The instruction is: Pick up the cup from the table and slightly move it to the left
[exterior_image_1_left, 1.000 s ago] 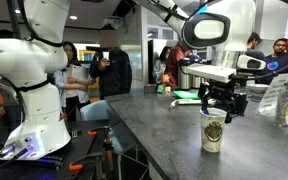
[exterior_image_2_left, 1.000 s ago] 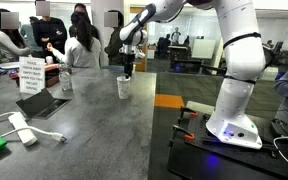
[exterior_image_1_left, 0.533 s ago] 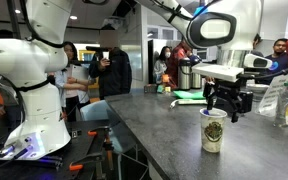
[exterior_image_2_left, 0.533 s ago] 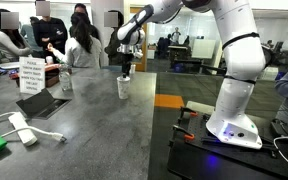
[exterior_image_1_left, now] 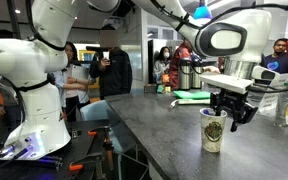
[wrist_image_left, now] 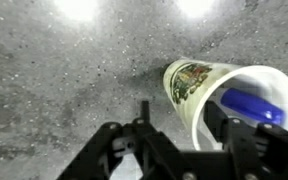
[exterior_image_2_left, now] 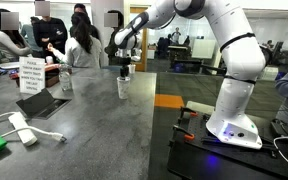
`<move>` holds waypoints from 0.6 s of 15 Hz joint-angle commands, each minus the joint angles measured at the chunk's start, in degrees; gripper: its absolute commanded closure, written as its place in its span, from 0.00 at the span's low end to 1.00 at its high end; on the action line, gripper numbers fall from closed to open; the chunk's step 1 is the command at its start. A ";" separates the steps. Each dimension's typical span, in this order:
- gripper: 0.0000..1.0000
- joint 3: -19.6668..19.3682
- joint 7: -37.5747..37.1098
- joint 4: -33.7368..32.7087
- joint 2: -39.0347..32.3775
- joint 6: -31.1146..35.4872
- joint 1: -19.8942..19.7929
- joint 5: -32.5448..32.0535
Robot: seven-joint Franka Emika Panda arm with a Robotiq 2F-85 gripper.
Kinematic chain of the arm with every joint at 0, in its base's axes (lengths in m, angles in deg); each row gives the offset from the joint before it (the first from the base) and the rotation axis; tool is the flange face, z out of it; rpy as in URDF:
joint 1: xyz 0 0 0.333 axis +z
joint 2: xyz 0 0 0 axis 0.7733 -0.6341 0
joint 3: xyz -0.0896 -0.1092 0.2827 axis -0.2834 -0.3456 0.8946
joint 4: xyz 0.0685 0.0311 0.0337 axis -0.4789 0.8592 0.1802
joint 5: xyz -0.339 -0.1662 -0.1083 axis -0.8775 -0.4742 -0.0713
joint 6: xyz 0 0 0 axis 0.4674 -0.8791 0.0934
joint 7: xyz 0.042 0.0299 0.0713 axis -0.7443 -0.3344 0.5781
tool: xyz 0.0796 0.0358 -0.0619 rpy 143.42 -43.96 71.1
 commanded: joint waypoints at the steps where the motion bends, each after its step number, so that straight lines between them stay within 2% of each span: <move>1: 0.68 0.48 -1.87 -2.77 -1.24 -2.40 -0.42 -1.90; 5: 0.98 1.12 -1.13 -2.71 -0.77 -2.24 -0.47 -1.85; 7: 1.00 1.22 -1.21 -2.05 0.22 -1.37 0.26 -2.72; 9: 0.97 1.88 -0.48 -1.59 1.04 -0.72 0.80 -3.49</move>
